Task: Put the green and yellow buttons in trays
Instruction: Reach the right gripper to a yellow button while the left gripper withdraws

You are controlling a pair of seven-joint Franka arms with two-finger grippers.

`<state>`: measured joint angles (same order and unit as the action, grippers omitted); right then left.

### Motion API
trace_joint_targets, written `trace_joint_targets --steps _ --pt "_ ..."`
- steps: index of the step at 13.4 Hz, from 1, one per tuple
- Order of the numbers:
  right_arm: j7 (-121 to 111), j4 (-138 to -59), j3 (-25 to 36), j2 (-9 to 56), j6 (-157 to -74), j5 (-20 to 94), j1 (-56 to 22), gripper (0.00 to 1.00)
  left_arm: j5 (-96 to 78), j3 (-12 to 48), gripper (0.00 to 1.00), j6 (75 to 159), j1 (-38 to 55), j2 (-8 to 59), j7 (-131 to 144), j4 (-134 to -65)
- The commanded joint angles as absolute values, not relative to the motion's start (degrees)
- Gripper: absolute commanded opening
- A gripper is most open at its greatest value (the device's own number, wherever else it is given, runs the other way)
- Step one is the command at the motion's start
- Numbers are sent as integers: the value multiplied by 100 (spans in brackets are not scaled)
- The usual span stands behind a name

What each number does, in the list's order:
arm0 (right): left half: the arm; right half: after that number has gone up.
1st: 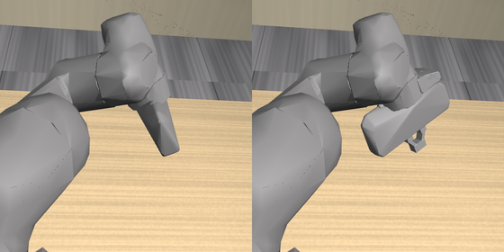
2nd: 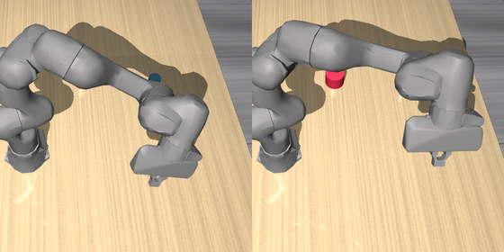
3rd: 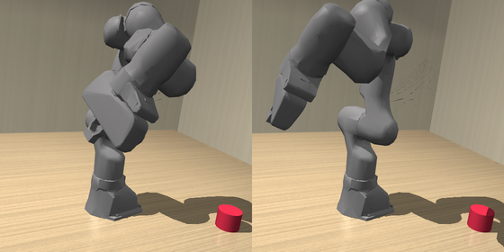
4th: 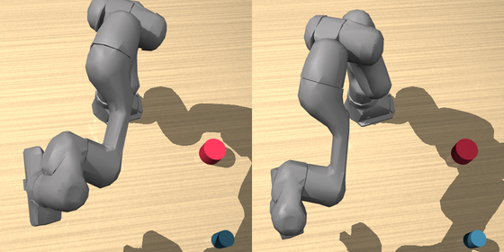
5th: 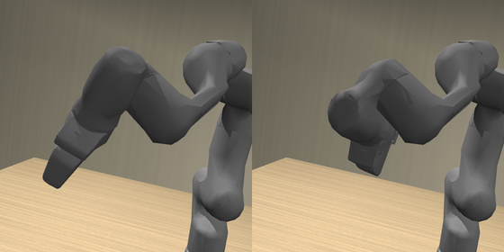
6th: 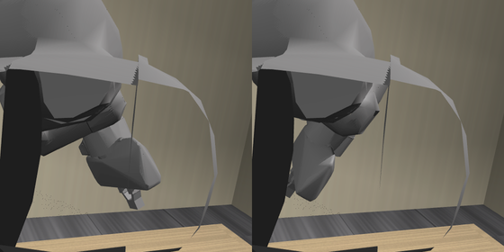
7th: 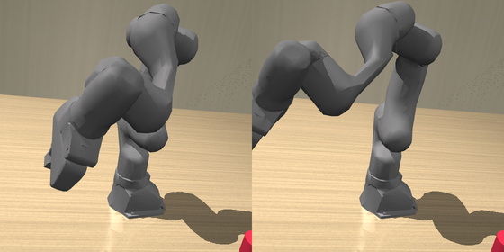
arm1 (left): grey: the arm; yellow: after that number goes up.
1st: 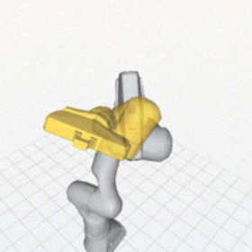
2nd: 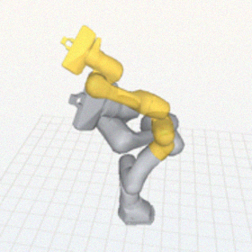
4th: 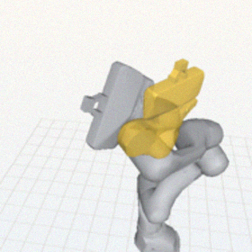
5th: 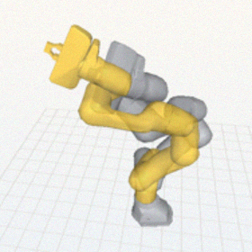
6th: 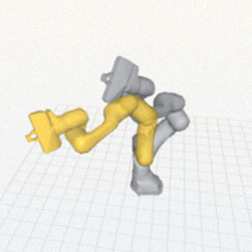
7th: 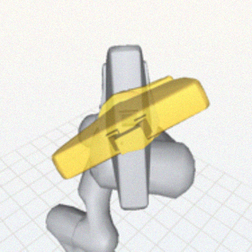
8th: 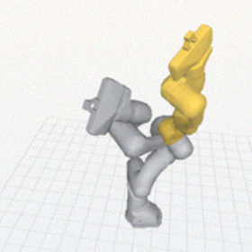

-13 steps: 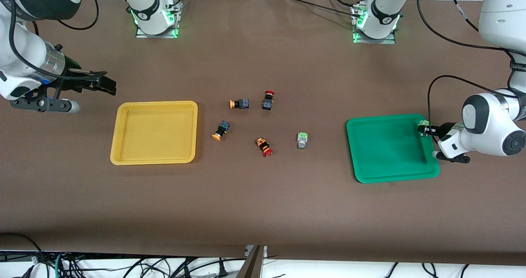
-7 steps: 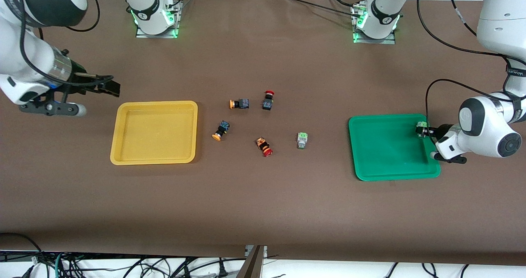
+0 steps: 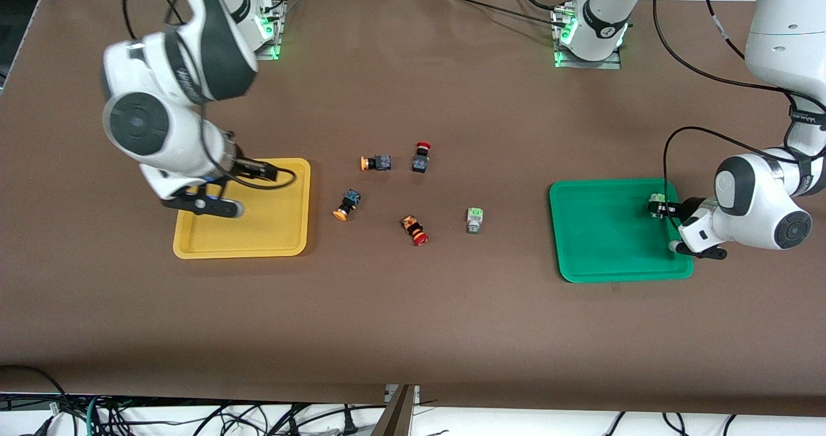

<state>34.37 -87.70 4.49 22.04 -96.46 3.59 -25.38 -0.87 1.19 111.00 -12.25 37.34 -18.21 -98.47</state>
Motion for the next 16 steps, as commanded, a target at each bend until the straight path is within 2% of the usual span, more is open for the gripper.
trace_joint_targets --steps 1,2,4,6,7,9,10,11,14,16 --pt "4434 -8684 483 2644 -9974 772 -2776 100 -97 193 34 11092 -1230 3753 -1696 -9774" --pt "4769 -8701 483 2785 -10115 791 -2908 100 -236 193 36 11083 -1230 3762 -1670 -9782" --pt "5323 -8823 483 3119 -10518 800 -3154 100 -290 193 63 11066 -1064 3762 -1469 -9782" --pt "5659 -9078 483 3391 -11168 809 -3400 100 -290 202 80 11004 -985 3683 -1319 -9756" --pt "5817 -9105 475 3523 -11362 817 -3480 100 -290 202 82 10899 -880 3596 -1284 -9686" --pt "6020 -9132 475 3734 -11592 826 -3629 100 -342 368 82 10130 -678 3551 -1056 -9135" --pt "6055 -9193 475 3770 -11732 913 -3639 100 -447 517 88 9655 -564 3551 -698 -8801" --pt "6056 -9289 475 3788 -11873 1027 -3639 100 -614 632 99 9320 -415 3559 -233 -8563" --pt "6056 -9527 475 3937 -12487 1046 -3682 100 -747 782 100 9237 278 3560 281 -8289" --pt "6056 -9589 466 3955 -12568 1055 -3691 98 -1149 782 100 9281 675 3577 299 -8227"
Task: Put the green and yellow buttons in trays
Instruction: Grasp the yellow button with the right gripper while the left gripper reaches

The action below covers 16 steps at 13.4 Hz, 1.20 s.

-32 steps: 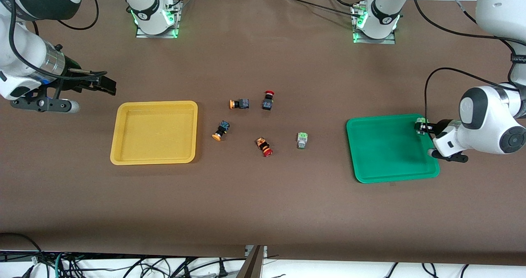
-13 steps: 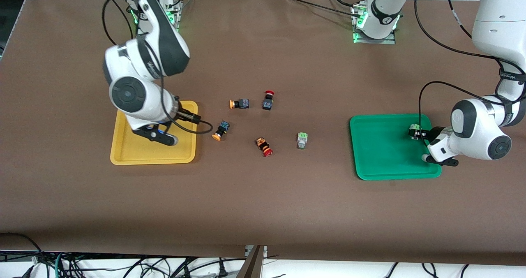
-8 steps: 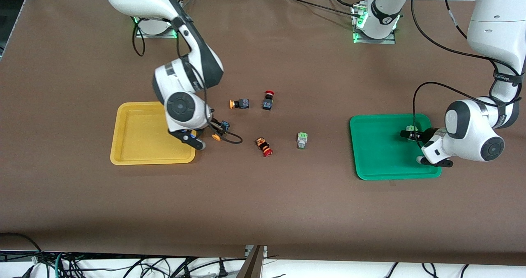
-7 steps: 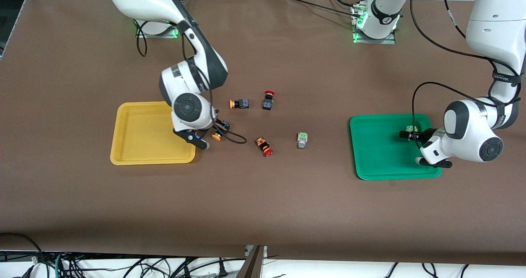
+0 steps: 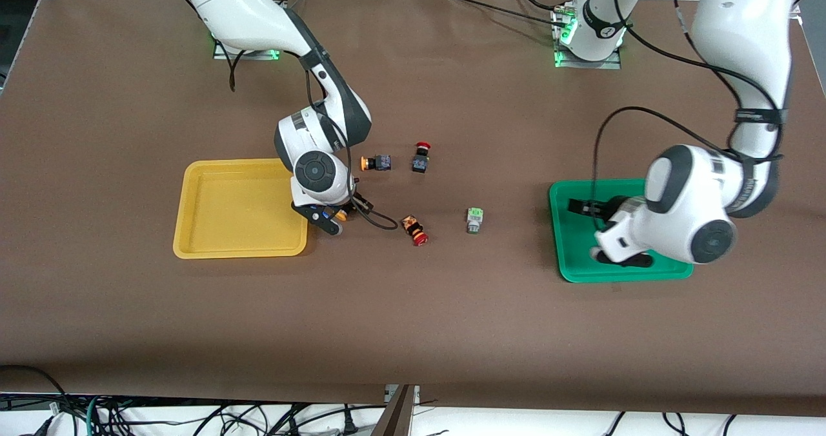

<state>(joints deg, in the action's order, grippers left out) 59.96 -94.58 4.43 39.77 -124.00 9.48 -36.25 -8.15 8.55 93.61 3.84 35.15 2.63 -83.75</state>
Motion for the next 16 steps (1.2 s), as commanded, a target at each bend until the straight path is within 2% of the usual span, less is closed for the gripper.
trace_joint_targets --steps 1,4,6,9,13,16 --pt "6056 -9598 431 3955 -12568 1063 -3691 94 -1351 782 100 9307 816 3586 299 -8218" --pt "6056 -9659 422 3964 -12612 1063 -3683 78 -1328 765 100 9763 1430 3595 290 -8227" --pt "5977 -9686 422 3964 -12630 1072 -3674 68 -1266 765 100 10394 1861 3621 281 -8279" --pt "5889 -9659 422 3885 -12516 1063 -3674 43 -819 765 100 11117 2302 3823 307 -8341" --pt "5101 -9256 589 3621 -11446 1046 -3447 41 -650 729 100 11977 2312 4113 316 -8779" --pt "4248 -9185 641 3516 -11154 1011 -3103 41 -642 729 100 12155 2364 4148 763 -8947"
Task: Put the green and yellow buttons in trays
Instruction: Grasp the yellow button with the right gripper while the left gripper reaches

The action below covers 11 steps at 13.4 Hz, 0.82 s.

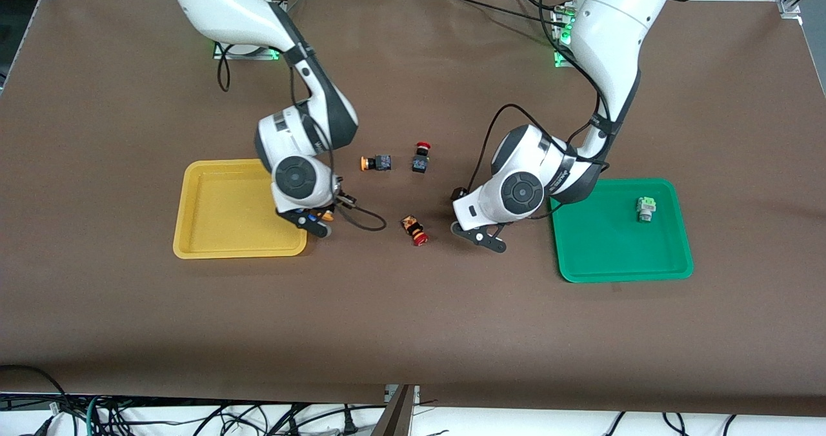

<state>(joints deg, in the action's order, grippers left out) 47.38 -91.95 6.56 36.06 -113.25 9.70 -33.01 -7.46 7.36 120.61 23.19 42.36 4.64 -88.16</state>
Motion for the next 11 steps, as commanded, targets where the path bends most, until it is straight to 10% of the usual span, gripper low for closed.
trace_joint_targets --steps 1,7,11 --pt "3906 -9193 790 3463 -11119 941 -3094 41 -642 729 100 12190 2390 4148 860 -8973" --pt "1489 -9430 1765 3410 -10793 615 -3085 41 -281 712 98 12611 2628 4148 1556 -9298" --pt "555 -9738 2083 3445 -10933 711 -2937 42 -272 712 73 12621 2637 4148 2047 -9299"
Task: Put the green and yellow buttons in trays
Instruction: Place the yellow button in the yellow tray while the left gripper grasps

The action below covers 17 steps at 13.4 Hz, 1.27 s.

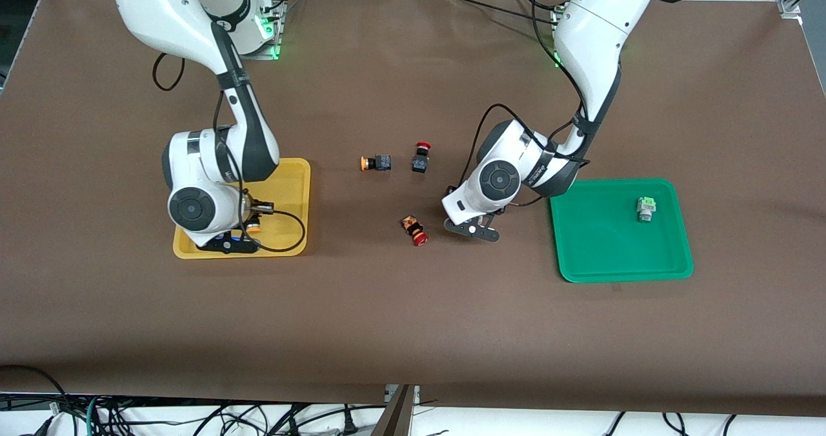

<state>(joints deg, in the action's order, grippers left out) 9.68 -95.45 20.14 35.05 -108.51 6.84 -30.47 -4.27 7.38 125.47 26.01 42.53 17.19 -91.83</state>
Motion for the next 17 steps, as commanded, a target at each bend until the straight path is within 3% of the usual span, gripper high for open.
trace_joint_targets --steps 1,5,6,9,10,11,12,14,15,16,17 --pt "458 -9843 2074 3454 -11082 721 -2831 43 -272 712 61 12621 2645 4148 2057 -9299" --pt "193 -10143 2074 3436 -11408 729 -2821 49 -272 721 27 12595 2637 4140 2092 -9299" --pt "202 -10143 2074 3445 -11408 738 -2821 51 -272 729 27 12525 2602 4079 2135 -9299" --pt "307 -10020 2048 3410 -11242 1001 -2847 74 -281 712 28 11683 2549 3614 2092 -9202" --pt "342 -9924 2039 3384 -11102 1080 -2882 75 -281 712 28 11637 2444 3543 2066 -9211" --pt "613 -9784 2022 3375 -10935 1272 -2900 75 -299 721 34 11637 2400 3516 2083 -9202" --pt "1050 -9643 2004 3375 -10733 1466 -2961 75 -377 721 55 11672 2399 3516 2196 -9202" --pt "1990 -9466 2004 3375 -10486 1661 -3303 75 -378 712 66 11881 2426 3577 2975 -9185" --pt "2517 -9466 2004 3375 -10477 1774 -3496 75 -369 712 84 12092 2461 3621 3649 -9193" --pt "3001 -9475 2004 3375 -10477 1897 -3672 75 -360 712 92 12242 2496 3708 4335 -9193" --pt "3423 -9501 1960 3375 -10468 2090 -3813 75 -326 721 94 12330 2566 3761 4803 -9193"
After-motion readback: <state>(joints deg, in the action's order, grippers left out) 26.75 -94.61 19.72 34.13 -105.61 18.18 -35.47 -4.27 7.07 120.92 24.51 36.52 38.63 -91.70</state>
